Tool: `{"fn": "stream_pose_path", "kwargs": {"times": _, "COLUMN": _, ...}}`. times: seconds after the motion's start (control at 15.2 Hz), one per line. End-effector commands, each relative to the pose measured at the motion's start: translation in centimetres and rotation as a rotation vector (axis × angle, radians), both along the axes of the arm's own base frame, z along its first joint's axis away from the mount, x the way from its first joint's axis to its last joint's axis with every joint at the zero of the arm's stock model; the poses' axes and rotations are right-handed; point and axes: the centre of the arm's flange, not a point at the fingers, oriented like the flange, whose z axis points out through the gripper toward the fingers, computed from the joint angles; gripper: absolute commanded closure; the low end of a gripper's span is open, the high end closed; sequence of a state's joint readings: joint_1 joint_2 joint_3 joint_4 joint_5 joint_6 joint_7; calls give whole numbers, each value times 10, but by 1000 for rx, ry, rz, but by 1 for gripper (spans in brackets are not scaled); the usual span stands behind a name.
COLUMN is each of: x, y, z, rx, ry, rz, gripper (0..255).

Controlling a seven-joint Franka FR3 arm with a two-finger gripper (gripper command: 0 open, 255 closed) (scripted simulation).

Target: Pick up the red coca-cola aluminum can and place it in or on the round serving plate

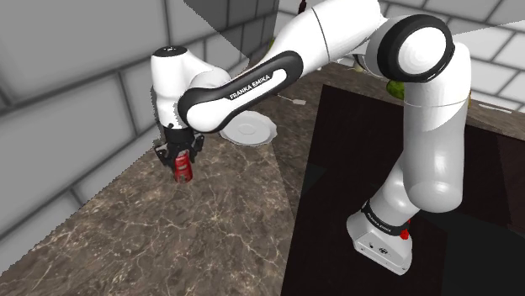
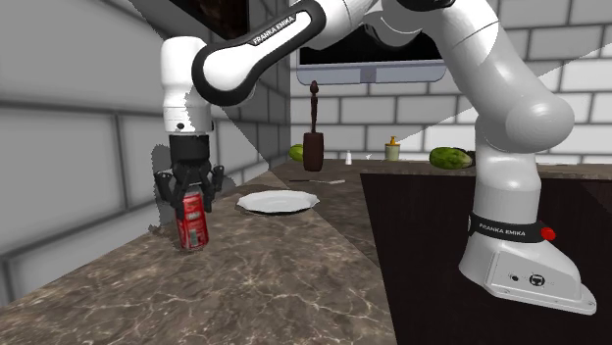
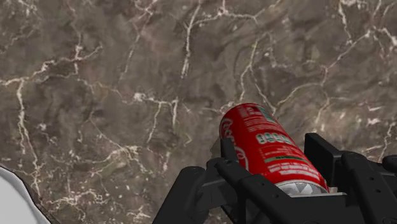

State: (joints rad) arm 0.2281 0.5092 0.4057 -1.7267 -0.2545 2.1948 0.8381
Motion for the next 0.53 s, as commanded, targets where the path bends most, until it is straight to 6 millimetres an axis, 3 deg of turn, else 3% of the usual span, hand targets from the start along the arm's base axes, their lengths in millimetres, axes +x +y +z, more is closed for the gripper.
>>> {"fn": "stream_pose_path", "kwargs": {"times": 0.0, "x": 0, "y": 0, "z": 11, "rx": 0, "ry": 0, "rz": 0, "gripper": 255}}
{"fn": "stream_pose_path", "kwargs": {"times": 0.46, "x": 0, "y": 0, "z": 48, "rx": 0, "ry": 0, "rz": 0, "gripper": 255}}
